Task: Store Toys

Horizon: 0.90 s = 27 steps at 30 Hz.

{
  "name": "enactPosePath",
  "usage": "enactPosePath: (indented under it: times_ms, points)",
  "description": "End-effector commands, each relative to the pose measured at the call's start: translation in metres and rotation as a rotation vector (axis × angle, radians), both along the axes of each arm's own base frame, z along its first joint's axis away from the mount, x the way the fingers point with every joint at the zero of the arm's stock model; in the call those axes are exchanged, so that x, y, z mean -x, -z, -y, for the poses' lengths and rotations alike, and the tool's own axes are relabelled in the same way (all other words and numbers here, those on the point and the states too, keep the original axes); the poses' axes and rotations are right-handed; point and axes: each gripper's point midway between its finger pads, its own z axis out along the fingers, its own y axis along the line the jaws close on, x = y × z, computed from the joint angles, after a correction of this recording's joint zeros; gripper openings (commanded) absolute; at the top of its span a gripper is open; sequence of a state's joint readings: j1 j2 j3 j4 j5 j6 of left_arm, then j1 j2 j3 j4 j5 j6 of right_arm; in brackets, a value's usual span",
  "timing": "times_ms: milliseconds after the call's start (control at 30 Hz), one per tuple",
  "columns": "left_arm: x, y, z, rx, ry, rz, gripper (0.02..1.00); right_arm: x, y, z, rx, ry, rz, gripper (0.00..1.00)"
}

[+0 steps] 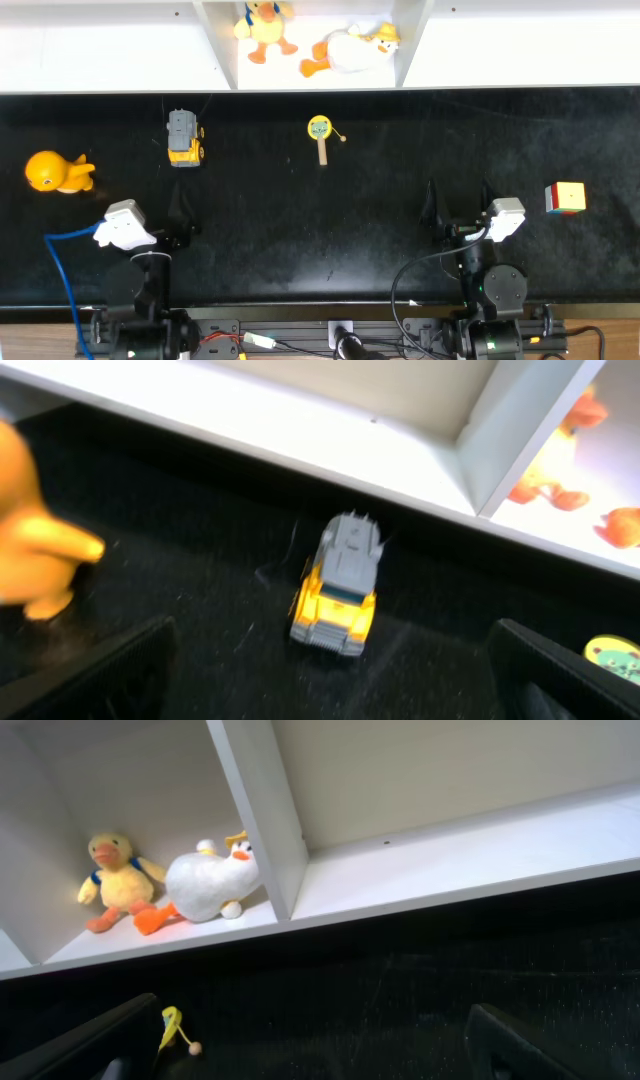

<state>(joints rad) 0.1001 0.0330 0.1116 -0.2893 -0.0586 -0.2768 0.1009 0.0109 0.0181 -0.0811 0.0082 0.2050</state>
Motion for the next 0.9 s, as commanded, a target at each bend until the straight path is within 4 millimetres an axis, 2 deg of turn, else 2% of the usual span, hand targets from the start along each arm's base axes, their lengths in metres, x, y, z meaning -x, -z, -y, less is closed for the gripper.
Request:
enactPosePath:
  times_ms: [33, 233, 400, 500, 667, 833, 900]
  points:
    - [0.008, -0.048, -0.011, -0.034, -0.063, -0.017, 1.0, 0.0, 0.004, 0.0, 0.004, 0.005, -0.003, 0.996]
    - [0.012, -0.096, -0.033, -0.058, -0.179, -0.262, 0.996, 0.0, 0.004, 0.0, 0.004, 0.005, -0.003, 0.996]
    - [-0.008, -0.15, -0.043, -0.097, -0.198, -0.372, 0.996, 0.0, 0.004, 0.0, 0.003, 0.005, -0.003, 0.996]
    - [-0.014, -0.172, -0.059, -0.162, -0.219, -0.449, 0.993, 0.0, 0.004, 0.0, 0.004, 0.005, -0.003, 0.996]
    - [-0.009, -0.177, -0.107, -0.149, -0.262, -0.535, 0.993, 0.0, 0.004, 0.0, 0.003, 0.005, -0.003, 0.993]
    - [0.012, -0.17, -0.158, -0.149, -0.295, -0.563, 0.996, 0.0, 0.004, 0.0, 0.004, 0.005, -0.003, 0.996]
    - [0.018, -0.169, -0.172, -0.137, -0.315, -0.556, 0.996, 0.0, 0.004, 0.001, 0.003, 0.006, -0.003, 0.996]
